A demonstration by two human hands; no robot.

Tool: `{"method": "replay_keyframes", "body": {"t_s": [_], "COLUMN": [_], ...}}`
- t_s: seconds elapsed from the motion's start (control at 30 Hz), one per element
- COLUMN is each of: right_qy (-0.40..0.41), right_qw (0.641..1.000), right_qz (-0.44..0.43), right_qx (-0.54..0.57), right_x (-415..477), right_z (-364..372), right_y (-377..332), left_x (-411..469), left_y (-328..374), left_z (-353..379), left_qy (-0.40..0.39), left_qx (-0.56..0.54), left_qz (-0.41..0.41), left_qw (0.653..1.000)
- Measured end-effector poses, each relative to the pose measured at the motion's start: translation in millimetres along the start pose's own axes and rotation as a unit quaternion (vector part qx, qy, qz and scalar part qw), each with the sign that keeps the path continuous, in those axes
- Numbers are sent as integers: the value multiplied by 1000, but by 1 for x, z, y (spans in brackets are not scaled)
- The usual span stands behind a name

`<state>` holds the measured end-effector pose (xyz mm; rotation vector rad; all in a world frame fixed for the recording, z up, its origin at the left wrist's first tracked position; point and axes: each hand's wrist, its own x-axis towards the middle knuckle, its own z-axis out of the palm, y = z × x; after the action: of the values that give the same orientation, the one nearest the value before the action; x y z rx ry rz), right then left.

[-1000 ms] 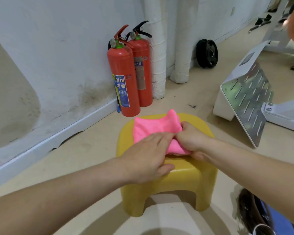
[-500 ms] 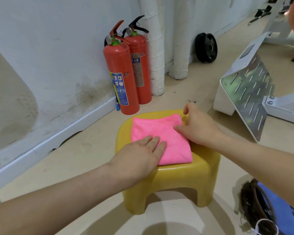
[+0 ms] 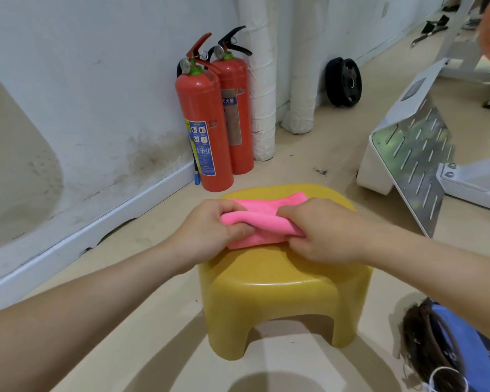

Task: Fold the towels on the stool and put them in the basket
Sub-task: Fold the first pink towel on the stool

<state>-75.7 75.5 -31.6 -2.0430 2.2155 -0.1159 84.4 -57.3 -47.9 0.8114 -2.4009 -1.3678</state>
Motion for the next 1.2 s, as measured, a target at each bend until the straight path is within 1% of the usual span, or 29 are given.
{"method": "replay_keyframes", "body": {"t_s": [0.03, 0.1, 0.13, 0.23, 0.3, 0.33, 0.37, 0.43, 0.5, 0.53, 0.6, 0.67, 0.73, 0.8, 0.87, 0.93, 1.0, 1.07, 1.1, 1.2], "right_qy": [15, 0, -10, -2, 36, 54, 66, 69, 65, 59, 42, 32, 27, 18, 5, -6, -18, -28, -35, -64], "right_qw": [999, 988, 980, 949, 917, 905, 904, 920, 922, 912, 883, 866, 872, 900, 930, 948, 964, 974, 975, 974], "right_qz": [16, 55, 67, 125, 181, 209, 230, 252, 269, 281, 309, 322, 317, 296, 266, 226, 184, 165, 166, 173], "right_qx": [37, 143, 185, 290, 354, 366, 355, 292, 272, 292, 351, 380, 371, 319, 254, 222, 191, 155, 147, 129], "right_x": [1, 5, 6, 9, 12, 14, 17, 23, 29, 32, 35, 38, 39, 40, 41, 43, 46, 49, 49, 50], "right_z": [0, -8, -11, -7, 4, 9, 12, 12, 10, 10, 10, 10, 9, 6, 1, -1, -1, 0, -1, -4], "right_y": [4, 15, 20, 36, 41, 41, 41, 37, 35, 36, 37, 38, 39, 43, 46, 46, 38, 30, 26, 18], "left_x": [2, 5, 7, 19, 27, 30, 34, 41, 48, 51, 54, 53, 51, 50, 50, 51, 51, 47, 45, 34], "left_y": [-2, -3, -2, -5, -7, -8, -10, -12, -12, -12, -12, -12, -12, -13, -15, -15, -14, -10, -8, -1], "left_z": [1, 3, 2, -2, -3, -2, -1, 0, 0, 1, 2, 5, 6, 4, -1, -6, -9, -9, -8, -2], "left_qy": [11, 32, 40, 56, 65, 67, 67, 62, 55, 51, 48, 54, 61, 61, 49, 22, -13, -43, -51, -30], "left_qx": [29, 103, 126, 149, 152, 160, 177, 209, 224, 233, 266, 308, 350, 366, 359, 334, 299, 285, 297, 358], "left_qz": [20, 58, 64, 33, 7, 3, 5, 2, -11, -16, -13, 19, 57, 61, 31, 9, 5, -11, -19, 3], "left_qw": [999, 992, 989, 987, 986, 985, 982, 976, 973, 971, 963, 950, 933, 926, 932, 942, 954, 958, 953, 933]}}
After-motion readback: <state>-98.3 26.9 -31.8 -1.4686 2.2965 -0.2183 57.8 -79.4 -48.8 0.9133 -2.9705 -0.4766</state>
